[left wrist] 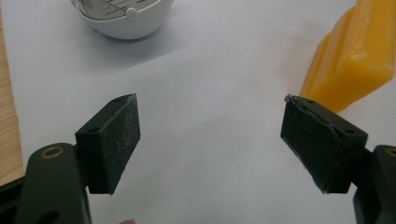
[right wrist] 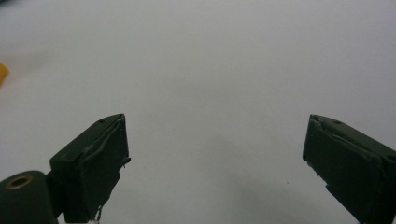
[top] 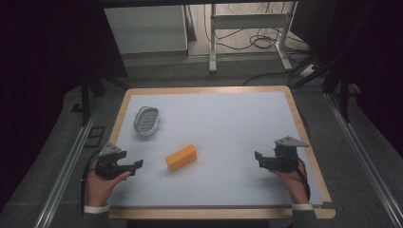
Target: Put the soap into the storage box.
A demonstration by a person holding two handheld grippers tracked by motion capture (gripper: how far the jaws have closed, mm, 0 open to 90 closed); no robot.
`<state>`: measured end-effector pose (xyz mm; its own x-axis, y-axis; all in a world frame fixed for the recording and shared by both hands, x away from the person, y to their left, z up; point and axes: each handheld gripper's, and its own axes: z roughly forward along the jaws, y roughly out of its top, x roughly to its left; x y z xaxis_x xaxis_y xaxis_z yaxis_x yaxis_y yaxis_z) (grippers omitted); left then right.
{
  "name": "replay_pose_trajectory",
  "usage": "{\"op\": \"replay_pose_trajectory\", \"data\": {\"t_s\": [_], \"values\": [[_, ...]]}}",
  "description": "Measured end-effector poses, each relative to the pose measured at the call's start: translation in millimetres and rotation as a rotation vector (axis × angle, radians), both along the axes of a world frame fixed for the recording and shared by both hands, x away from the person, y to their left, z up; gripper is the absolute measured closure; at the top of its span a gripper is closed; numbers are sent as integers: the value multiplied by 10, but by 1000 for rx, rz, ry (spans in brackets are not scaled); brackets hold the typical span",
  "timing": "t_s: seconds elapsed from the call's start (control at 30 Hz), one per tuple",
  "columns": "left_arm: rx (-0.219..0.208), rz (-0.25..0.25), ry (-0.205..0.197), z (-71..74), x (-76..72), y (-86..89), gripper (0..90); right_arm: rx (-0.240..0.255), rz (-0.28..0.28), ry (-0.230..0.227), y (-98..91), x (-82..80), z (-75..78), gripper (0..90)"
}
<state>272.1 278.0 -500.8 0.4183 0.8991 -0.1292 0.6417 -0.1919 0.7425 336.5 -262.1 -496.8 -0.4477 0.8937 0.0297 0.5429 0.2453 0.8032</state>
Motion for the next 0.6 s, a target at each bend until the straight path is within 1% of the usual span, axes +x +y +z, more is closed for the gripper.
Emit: {"op": "replay_pose_trajectory", "data": {"t_s": [0.03,0.1,0.13,0.2,0.23,0.3,0.33,0.43,0.5,0.53,0.6], "values": [[-1,1,-3,-1,7,4,203,0,-2,-4,-16,-4,0,78],[-6,1,-6,2,16,6,203,-15,-9,-15,-42,-18,-3,81],[-7,3,-5,6,19,5,205,-14,-15,-17,-55,-26,-5,83],[-18,-11,-14,13,25,5,205,-1,-22,-14,-84,-31,-13,86],[-17,-17,-16,18,25,4,205,4,-24,-10,-88,-27,-18,86],[0,-18,-22,33,8,1,205,-15,-22,-4,-81,-24,-37,86],[-1,-15,-25,38,-3,0,206,-21,-18,-2,-80,-28,-50,86],[5,-18,-29,52,-23,0,202,-15,-8,7,-113,-32,-76,86],[8,-15,-36,58,-28,-10,201,10,-5,13,-145,-35,-83,86],[13,-5,-52,84,-49,-37,200,14,0,10,-155,-38,-84,86],[9,1,-62,121,-75,-66,199,-2,1,-2,-167,-43,-81,87]]}}
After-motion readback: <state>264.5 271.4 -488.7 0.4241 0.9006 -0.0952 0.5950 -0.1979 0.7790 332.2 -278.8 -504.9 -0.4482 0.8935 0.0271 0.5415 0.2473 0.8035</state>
